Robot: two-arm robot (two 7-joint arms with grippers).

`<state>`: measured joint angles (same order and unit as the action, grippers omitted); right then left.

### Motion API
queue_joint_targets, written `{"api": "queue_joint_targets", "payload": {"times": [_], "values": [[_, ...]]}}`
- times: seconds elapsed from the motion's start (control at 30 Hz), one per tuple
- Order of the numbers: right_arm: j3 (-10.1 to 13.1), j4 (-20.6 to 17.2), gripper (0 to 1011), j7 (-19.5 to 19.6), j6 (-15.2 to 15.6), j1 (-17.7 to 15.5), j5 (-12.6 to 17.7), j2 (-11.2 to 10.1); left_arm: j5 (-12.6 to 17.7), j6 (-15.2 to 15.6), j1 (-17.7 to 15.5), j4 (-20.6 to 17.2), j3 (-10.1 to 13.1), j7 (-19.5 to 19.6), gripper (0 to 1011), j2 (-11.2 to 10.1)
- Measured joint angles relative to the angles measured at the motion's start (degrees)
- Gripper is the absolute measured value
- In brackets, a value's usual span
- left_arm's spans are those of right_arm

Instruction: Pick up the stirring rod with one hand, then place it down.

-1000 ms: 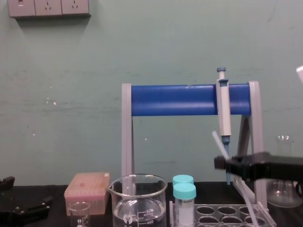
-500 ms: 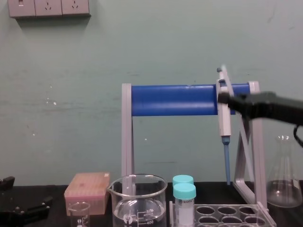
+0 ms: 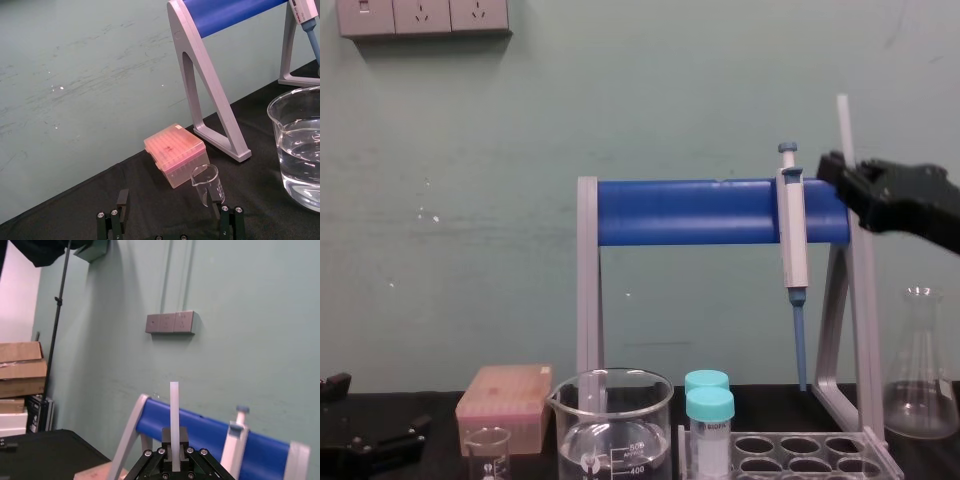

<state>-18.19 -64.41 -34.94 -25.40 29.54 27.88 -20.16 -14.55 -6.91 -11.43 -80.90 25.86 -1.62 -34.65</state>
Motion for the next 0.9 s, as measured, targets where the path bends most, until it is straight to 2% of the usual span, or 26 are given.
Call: {"api": "queue_joint_targets", "payload": {"times": [0.13,0.4,0.9], "values": [[0.6,1.0,72,0.1,-1.5,-1.4,-0.5,0.3,0.0,0.0,0.0,0.0,0.0,0.0,1000,0.0],[1.8,2.5,71,0.3,-1.6,-2.7,-1.3,0.8,0.0,0.0,0.0,0.0,0.0,0.0,1000,0.0],[1.6,2.5,71,0.2,-1.7,-2.6,-1.2,0.8,0.0,0.0,0.0,0.0,0.0,0.0,1000,0.0]]}}
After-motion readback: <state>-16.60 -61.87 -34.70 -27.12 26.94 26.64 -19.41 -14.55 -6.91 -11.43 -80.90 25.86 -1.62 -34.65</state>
